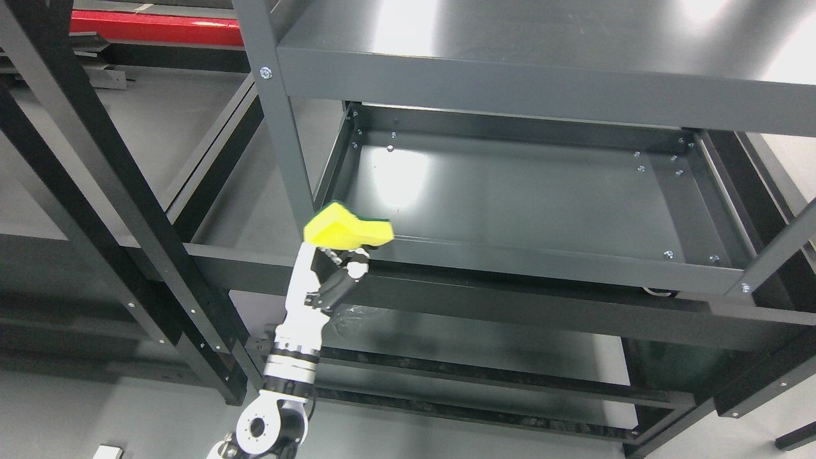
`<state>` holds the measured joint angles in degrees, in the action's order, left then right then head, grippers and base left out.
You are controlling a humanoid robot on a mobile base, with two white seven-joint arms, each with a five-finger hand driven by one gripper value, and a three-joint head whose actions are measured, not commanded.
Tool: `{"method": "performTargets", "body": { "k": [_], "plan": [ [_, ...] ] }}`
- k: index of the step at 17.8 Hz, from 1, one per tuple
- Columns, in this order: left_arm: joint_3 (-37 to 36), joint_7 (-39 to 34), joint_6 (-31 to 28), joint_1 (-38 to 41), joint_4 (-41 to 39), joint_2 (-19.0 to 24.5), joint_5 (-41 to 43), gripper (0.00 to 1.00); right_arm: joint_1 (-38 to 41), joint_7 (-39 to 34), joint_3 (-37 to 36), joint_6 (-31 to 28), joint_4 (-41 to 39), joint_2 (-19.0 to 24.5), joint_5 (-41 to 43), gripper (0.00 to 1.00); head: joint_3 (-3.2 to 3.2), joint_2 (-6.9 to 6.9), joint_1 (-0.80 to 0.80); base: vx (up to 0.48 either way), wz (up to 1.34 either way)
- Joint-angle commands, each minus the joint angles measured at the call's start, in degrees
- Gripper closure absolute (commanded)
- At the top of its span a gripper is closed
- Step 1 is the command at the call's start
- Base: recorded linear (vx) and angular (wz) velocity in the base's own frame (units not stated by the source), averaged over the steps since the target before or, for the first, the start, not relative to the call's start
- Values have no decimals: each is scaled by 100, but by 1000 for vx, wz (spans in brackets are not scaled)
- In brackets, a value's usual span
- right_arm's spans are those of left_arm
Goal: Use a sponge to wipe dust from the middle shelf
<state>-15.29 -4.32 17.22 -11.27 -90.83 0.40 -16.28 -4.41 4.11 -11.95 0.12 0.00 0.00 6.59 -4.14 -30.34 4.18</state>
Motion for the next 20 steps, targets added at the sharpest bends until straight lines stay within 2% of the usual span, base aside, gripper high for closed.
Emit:
{"method": "performTargets", "body": {
  "k": [1,5,8,12,20],
  "plan": [
    [851,-78,0,468,-1103,60,37,100,1,2,0,-425,-100,-100,0,0,0,0,0,0,0],
    [1125,-69,0,573,-1103,60,29,100,1,2,0,-416,-100,-100,0,0,0,0,0,0,0],
    [897,-95,35,977,-1103,60,29,100,1,2,0,-416,-100,-100,0,0,0,0,0,0,0],
    [361,-104,114,1030,-1103,60,29,100,1,2,0,-416,-100,-100,0,0,0,0,0,0,0],
    [272,-104,202,1127,-1103,60,29,100,1,2,0,-416,-100,-100,0,0,0,0,0,0,0]
  ]
}}
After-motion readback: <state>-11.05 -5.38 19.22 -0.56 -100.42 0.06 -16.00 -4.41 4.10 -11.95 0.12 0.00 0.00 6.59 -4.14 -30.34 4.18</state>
